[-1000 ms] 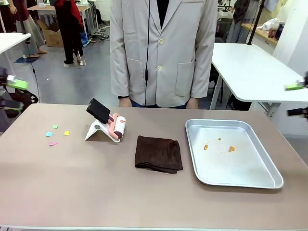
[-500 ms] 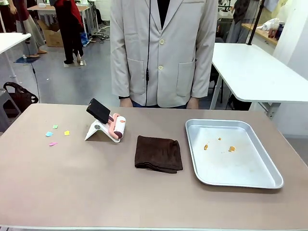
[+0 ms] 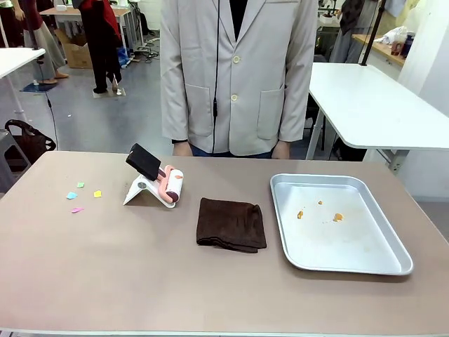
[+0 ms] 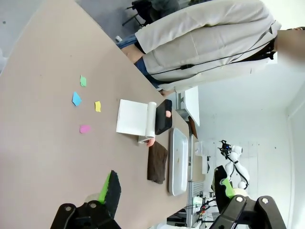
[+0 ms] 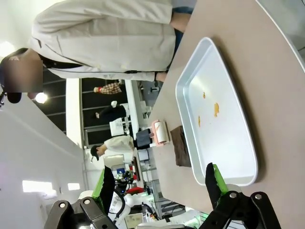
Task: Clean the surface of the table.
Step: Hold the Lint Roller with your left hand and the towel with your right hand.
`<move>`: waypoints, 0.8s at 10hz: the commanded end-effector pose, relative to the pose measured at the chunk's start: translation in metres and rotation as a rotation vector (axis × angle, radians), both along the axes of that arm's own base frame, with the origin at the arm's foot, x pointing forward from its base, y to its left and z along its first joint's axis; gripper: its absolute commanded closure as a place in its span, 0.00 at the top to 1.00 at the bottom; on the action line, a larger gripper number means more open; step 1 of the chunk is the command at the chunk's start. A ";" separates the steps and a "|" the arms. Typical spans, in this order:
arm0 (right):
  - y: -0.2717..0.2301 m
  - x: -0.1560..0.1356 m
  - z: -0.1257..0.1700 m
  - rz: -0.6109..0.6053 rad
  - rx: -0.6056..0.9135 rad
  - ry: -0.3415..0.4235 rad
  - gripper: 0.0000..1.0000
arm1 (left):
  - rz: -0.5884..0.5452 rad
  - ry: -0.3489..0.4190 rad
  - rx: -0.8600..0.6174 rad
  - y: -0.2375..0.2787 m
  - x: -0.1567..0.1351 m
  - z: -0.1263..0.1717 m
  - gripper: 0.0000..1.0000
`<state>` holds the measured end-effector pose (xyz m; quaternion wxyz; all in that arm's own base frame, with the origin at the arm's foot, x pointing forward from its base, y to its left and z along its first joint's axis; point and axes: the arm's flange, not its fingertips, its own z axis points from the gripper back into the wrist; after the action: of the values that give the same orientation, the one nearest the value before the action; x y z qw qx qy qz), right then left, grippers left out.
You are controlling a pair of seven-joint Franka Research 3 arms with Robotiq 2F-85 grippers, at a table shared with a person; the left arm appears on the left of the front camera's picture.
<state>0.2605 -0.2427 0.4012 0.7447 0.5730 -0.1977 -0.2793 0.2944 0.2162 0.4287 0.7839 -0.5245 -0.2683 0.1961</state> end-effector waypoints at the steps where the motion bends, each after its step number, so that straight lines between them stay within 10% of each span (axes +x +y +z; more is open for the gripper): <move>1: 0.001 -0.002 0.007 0.006 0.001 -0.006 1.00 | -0.019 -0.011 0.000 0.003 -0.005 -0.001 1.00; 8: 0.084 0.038 0.056 0.054 -0.328 -0.053 1.00 | -0.126 0.052 0.227 -0.044 0.036 0.044 1.00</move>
<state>0.2924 -0.2048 0.4482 0.8049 0.4963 -0.2358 -0.2241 0.3209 0.1862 0.4559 0.8306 -0.4730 -0.2523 0.1509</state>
